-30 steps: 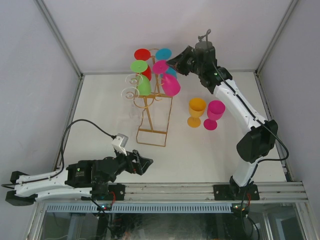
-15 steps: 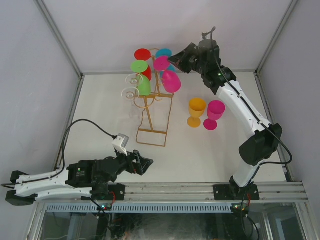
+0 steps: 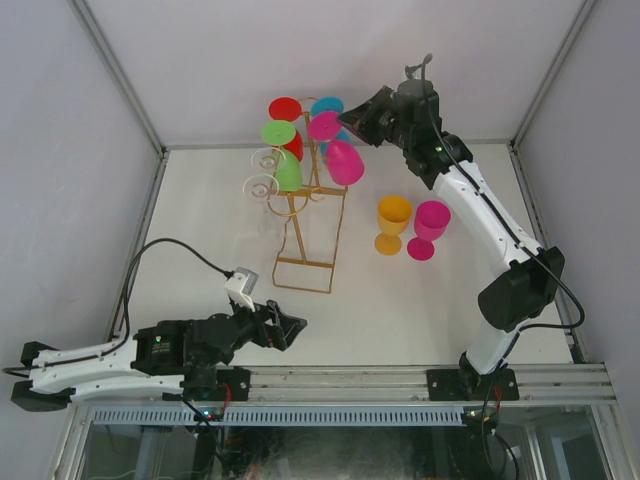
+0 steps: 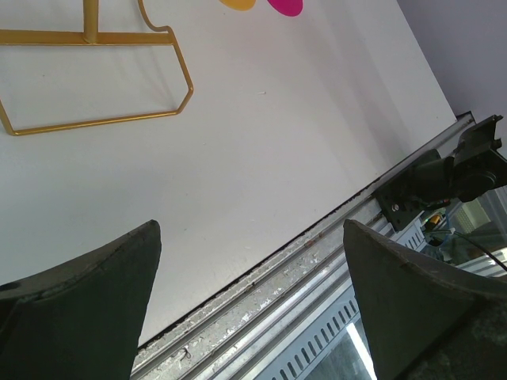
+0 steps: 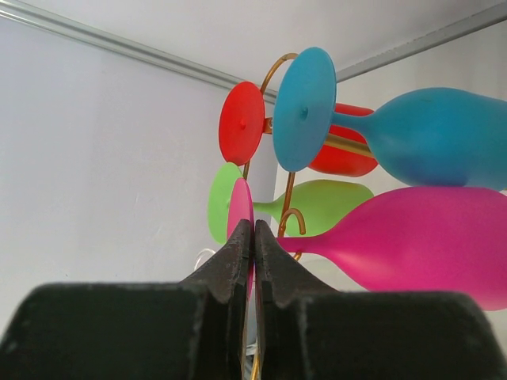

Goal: Take the wine glass off the wine glass rack
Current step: Pick up the wine glass from the wine rack, then place the wine glass at the center of the board.

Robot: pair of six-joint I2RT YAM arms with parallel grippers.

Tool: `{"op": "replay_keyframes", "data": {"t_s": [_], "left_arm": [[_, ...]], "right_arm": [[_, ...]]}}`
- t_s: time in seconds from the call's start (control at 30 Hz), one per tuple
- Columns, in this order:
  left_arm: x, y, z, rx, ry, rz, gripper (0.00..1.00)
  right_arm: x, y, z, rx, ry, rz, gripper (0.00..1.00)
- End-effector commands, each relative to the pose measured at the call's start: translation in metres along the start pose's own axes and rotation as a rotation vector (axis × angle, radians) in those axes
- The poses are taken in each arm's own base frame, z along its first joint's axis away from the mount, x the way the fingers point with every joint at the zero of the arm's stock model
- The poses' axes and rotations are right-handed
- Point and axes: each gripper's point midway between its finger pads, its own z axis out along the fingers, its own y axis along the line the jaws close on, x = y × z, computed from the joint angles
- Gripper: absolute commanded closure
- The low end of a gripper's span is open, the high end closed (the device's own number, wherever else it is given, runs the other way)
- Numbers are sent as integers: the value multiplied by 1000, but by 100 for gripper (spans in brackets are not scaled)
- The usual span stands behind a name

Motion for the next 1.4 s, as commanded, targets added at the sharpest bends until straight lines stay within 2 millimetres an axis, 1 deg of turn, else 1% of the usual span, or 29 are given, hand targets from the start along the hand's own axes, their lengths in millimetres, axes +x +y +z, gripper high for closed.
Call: {"op": "replay_keyframes", "data": {"t_s": [0.0, 0.5, 0.83, 0.97, 1.13, 1.3, 1.37], "left_arm": [[-14, -11, -3, 33, -38, -50, 0], [-13, -9, -4, 31, -35, -60, 0], [-15, -7, -5, 22, -45, -80, 0], [-15, -6, -5, 19, -48, -79, 0], [-17, -7, -7, 29, -53, -73, 0], [-17, -7, -6, 25, -52, -76, 0], [-19, -8, -6, 28, -58, -81, 0]], "right_arm": [[-17, 24, -17, -58, -64, -32, 100], [-20, 21, -22, -50, -72, -34, 100], [-25, 26, -34, -54, -103, -48, 100], [-25, 23, -38, -43, -107, -59, 100], [-31, 24, -53, -30, -135, -113, 100], [-35, 28, -85, -36, -167, -183, 100], [-33, 34, -106, -67, -179, -201, 100]]}}
